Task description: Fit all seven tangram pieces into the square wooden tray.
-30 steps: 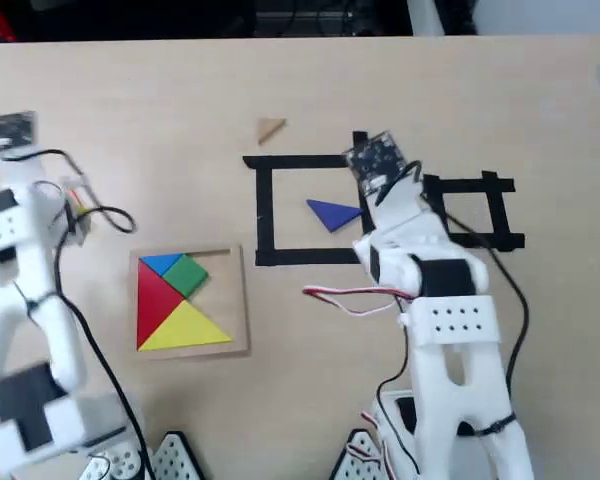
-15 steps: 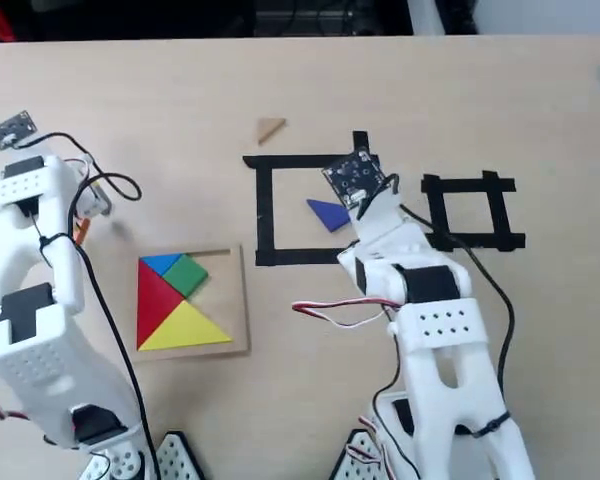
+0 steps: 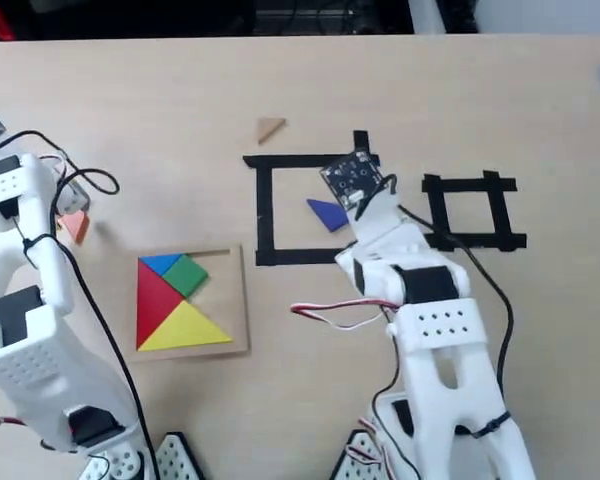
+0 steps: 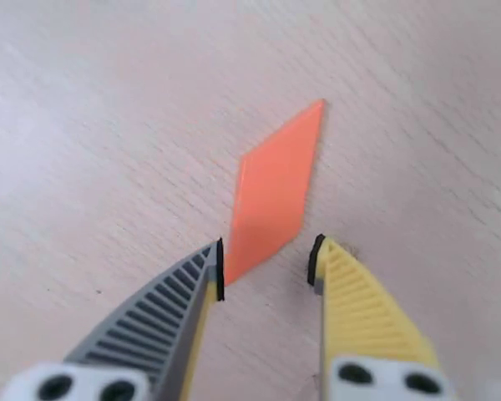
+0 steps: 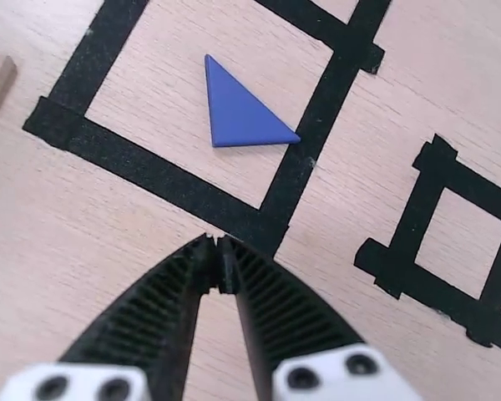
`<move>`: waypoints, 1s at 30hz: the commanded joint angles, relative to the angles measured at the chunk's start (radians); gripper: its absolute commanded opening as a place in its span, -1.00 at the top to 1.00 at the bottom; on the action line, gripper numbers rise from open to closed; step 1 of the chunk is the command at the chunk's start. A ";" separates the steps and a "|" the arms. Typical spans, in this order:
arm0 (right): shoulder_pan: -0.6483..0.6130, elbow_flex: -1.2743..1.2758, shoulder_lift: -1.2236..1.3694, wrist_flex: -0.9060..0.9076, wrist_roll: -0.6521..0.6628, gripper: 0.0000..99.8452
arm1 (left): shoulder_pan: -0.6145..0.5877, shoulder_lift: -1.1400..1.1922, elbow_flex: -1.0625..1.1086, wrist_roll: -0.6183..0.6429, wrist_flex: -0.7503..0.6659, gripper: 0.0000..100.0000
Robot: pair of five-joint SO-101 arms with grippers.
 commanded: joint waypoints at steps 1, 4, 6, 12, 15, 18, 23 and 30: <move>-0.031 -0.004 -0.010 -0.015 0.002 0.98 | -0.004 -0.018 -0.050 0.017 -0.017 0.61; -0.031 -0.004 -0.010 -0.012 0.002 0.98 | -0.005 -0.006 -0.047 0.017 -0.025 0.47; -0.031 -0.004 -0.010 -0.011 0.002 0.98 | -0.013 0.000 -0.042 0.020 -0.021 0.32; -0.031 -0.004 -0.012 -0.011 0.002 0.98 | -0.024 0.069 -0.068 0.173 -0.023 0.23; -0.031 -0.004 -0.012 -0.011 0.002 0.98 | -0.058 0.138 -0.139 0.203 -0.008 0.27; -0.031 -0.004 -0.012 -0.011 0.002 0.98 | -0.071 0.204 -0.242 0.193 0.051 0.30; -0.031 -0.004 -0.012 -0.011 0.002 0.98 | -0.058 0.322 -0.420 0.193 0.157 0.29; -0.031 -0.002 -0.012 -0.011 0.002 0.98 | -0.036 0.443 -0.628 0.118 0.350 0.30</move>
